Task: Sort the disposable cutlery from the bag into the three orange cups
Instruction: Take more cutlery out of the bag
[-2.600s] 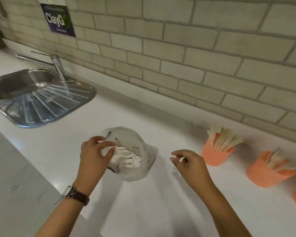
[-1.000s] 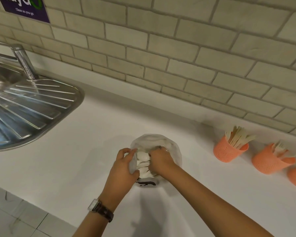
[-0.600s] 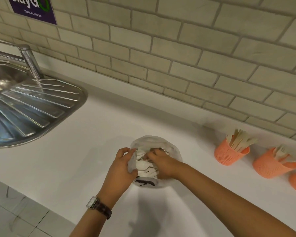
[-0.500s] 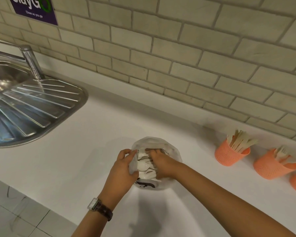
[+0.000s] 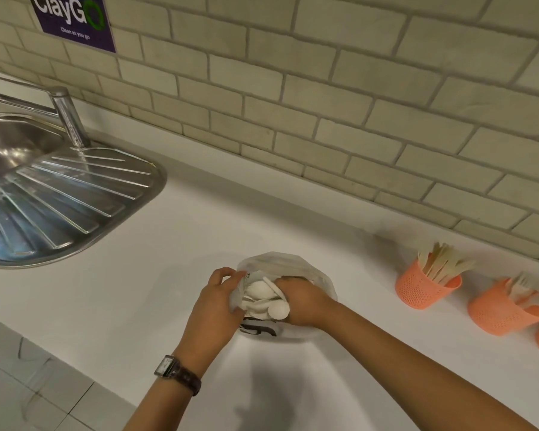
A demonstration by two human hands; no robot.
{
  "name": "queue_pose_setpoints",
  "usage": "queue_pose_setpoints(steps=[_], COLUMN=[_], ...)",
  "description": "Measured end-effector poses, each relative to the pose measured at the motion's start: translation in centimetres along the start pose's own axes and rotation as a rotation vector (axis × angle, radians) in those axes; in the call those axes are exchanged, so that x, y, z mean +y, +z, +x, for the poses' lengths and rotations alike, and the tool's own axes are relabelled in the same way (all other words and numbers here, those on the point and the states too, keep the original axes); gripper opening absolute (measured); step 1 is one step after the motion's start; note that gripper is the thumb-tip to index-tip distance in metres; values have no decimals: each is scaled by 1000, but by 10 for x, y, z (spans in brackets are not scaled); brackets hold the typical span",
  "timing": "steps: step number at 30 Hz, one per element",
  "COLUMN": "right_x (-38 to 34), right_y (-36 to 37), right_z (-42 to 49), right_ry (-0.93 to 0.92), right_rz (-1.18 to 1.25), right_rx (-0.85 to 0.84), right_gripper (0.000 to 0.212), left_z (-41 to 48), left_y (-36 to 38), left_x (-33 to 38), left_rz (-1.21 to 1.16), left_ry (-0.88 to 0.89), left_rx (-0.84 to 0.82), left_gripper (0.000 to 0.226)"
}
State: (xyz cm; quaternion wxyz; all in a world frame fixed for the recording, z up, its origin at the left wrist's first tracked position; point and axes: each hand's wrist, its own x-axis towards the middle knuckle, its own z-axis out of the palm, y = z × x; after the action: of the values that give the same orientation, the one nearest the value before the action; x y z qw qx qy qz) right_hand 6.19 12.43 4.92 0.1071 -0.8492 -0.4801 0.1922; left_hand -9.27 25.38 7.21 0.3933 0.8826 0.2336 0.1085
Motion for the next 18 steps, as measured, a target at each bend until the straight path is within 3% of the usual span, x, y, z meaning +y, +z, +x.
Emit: queue_pose_setpoints(steps=[5,11,15,18], right_x=[-3,-6,-18,-20], right_y=[-21,-38,-48,-59], right_z=[-13,-24,-33,-45], right_ry=[24,35,0,58], right_rz=[265,282,458,569], right_rx=[40,26,106,164], right_gripper=[22,29,28,13], left_z=[1,10,10,8], left_y=[-6,-13,-22,-18], left_x=[-5,-5,-13,-16], left_rz=[-77,-178,-180,-153], left_ry=[-19,-38,-63,-101], left_rx=[-13,-12,43,42], left_gripper=[64,61,58,61])
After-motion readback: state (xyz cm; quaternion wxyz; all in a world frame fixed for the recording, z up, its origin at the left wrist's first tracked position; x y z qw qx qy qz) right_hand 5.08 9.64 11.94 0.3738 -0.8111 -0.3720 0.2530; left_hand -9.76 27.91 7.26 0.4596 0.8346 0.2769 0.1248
